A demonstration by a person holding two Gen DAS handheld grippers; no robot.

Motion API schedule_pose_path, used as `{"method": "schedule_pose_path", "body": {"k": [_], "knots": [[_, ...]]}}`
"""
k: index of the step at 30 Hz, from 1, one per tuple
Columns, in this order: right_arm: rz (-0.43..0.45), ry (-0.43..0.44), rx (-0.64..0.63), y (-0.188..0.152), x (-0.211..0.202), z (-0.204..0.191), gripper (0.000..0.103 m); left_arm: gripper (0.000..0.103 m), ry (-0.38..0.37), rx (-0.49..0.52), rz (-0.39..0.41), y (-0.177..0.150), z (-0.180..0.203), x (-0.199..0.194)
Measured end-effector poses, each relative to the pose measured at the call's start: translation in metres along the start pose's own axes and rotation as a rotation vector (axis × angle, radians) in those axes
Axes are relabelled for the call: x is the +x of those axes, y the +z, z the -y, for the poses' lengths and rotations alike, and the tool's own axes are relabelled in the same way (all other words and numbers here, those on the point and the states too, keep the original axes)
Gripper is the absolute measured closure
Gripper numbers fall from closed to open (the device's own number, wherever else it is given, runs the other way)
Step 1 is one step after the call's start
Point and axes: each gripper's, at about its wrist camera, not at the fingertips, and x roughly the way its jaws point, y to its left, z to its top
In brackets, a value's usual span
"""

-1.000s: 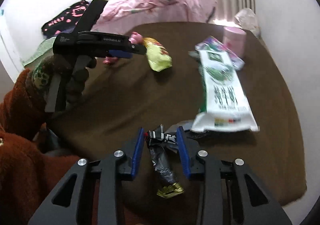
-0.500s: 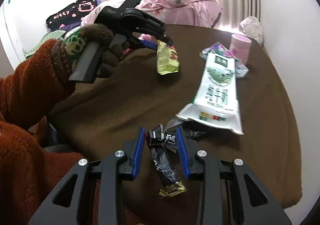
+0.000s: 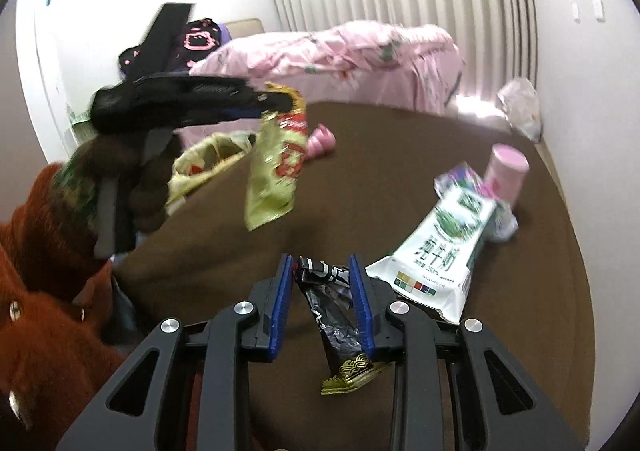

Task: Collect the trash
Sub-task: 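Carry the chips bag and black wrapper to the trash bag and release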

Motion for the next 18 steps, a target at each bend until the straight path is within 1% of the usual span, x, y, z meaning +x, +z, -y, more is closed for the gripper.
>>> {"method": "schedule_pose_path", "body": {"k": [1, 3, 6, 10, 14, 15, 18], "knots": [[0.006, 0.002, -0.007, 0.006, 0.001, -0.002, 0.076, 0.073, 0.045, 0.024, 0.037, 0.0, -0.002, -0.015], [0.024, 0.018, -0.012, 0.019, 0.004, -0.005, 0.076, 0.073, 0.104, 0.046, 0.079, -0.001, -0.01, -0.034], [0.054, 0.053, -0.014, 0.04, 0.006, -0.011, 0.076, 0.073, 0.2, 0.051, 0.129, -0.005, -0.025, -0.061], [0.07, 0.102, -0.029, 0.065, 0.014, -0.025, 0.076, 0.073, 0.268, 0.018, 0.156, -0.011, -0.046, -0.081], [0.039, 0.131, -0.052, 0.085, 0.034, -0.039, 0.076, 0.073, 0.335, -0.035, 0.181, -0.015, -0.074, -0.095], [0.033, 0.137, -0.065, 0.09, 0.039, -0.042, 0.076, 0.073, 0.347, -0.043, 0.185, -0.017, -0.08, -0.097], [0.024, 0.166, -0.12, 0.109, 0.057, -0.057, 0.076, 0.073, 0.414, -0.09, 0.203, -0.018, -0.107, -0.106]]}}
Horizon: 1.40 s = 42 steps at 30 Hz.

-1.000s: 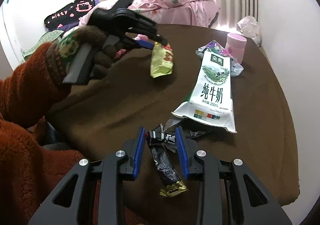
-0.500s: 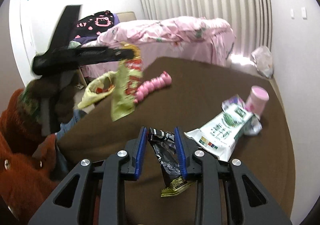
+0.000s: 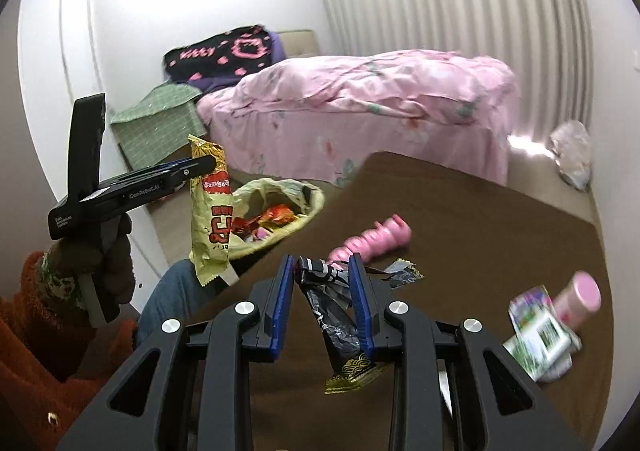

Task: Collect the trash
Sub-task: 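Carry the chips bag and black wrapper to the trash bag and release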

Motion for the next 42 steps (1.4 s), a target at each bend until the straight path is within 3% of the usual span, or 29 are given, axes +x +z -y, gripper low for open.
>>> {"method": "schedule_pose_path", "body": {"k": [6, 12, 15, 23, 31, 42], "knots": [[-0.008, 0.129, -0.064, 0.054, 0.064, -0.024, 0.076, 0.073, 0.199, -0.106, 0.015, 0.004, -0.066, 0.019], [-0.079, 0.225, -0.066, 0.099, 0.157, -0.037, 0.076, 0.073, 0.269, -0.241, 0.004, 0.003, -0.113, 0.058], [-0.138, 0.235, -0.067, 0.106, 0.195, -0.039, 0.076, 0.073, 0.27, -0.255, -0.019, 0.001, -0.121, 0.084], [-0.324, 0.243, -0.048, 0.093, 0.279, -0.034, 0.076, 0.073, 0.243, -0.246, -0.253, -0.049, -0.127, 0.149], [-0.405, 0.268, -0.006, 0.079, 0.315, -0.029, 0.076, 0.073, 0.238, -0.273, -0.292, -0.059, -0.132, 0.157], [-0.396, 0.267, 0.037, 0.081, 0.319, -0.025, 0.076, 0.073, 0.211, -0.336, -0.304, -0.06, -0.141, 0.158]]}}
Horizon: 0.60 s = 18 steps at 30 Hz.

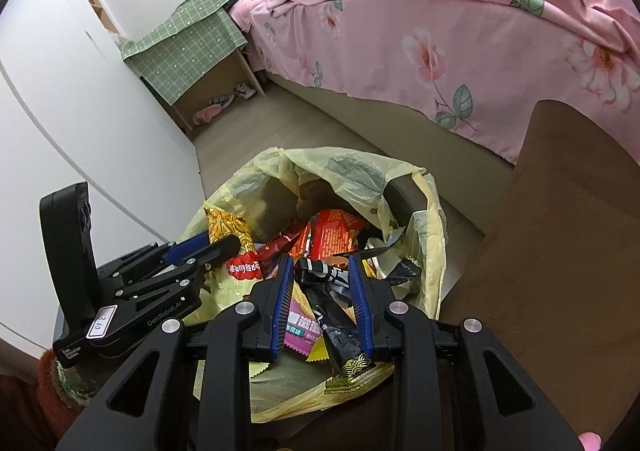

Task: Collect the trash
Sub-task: 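Carry the chips bag and black wrapper to the trash bag and release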

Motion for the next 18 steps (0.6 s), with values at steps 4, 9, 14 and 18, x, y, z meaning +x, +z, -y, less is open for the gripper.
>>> {"method": "schedule_pose_path", "body": {"k": [4, 9, 14, 18], "knots": [[0.036, 0.05, 0.035, 0.002, -0.004, -0.001, 0.075, 0.071, -0.068, -0.085, 0.013, 0.008, -0.012, -0.008], [0.041, 0.085, 0.086, 0.003, -0.003, -0.001, 0.052, 0.045, -0.067, -0.136, 0.081, 0.016, -0.021, -0.028], [0.082, 0.0, 0.056, -0.005, -0.028, -0.005, 0.051, 0.041, -0.036, -0.091, 0.149, 0.022, -0.012, -0.055], [0.145, -0.086, 0.041, -0.026, -0.071, 0.0, 0.051, 0.04, -0.051, -0.058, 0.181, 0.027, 0.0, -0.076]]}}
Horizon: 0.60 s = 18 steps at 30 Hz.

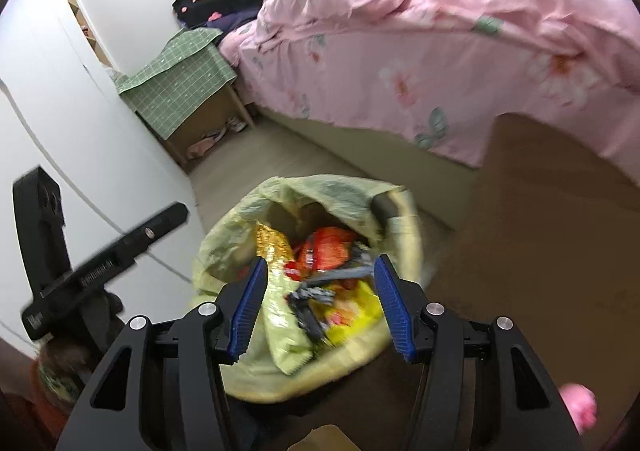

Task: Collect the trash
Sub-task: 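Return to the table and grasp the white milk carton with the left tool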

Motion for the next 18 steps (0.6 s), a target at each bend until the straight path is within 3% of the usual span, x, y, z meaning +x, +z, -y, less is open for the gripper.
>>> {"method": "schedule_pose_path", "body": {"k": [5, 9, 13, 18], "knots": [[0.1, -0.111, 0.013, -0.032, -0.069, 0.021, 0.051, 0.04, -0.071, 0.055, 0.014, -0.002, 0.034, -0.022], [0.202, -0.284, 0.032, -0.071, -0.13, 0.045, 0.046, 0.039, -0.149, 0.128, -0.01, -0.017, 0.074, -0.03], [0.267, -0.446, 0.108, -0.119, -0.199, 0.077, 0.043, 0.039, -0.265, 0.263, -0.084, -0.045, 0.136, -0.032], [0.245, -0.651, 0.18, -0.171, -0.254, 0.111, 0.041, 0.039, -0.454, 0.422, -0.189, -0.089, 0.21, -0.04]]}}
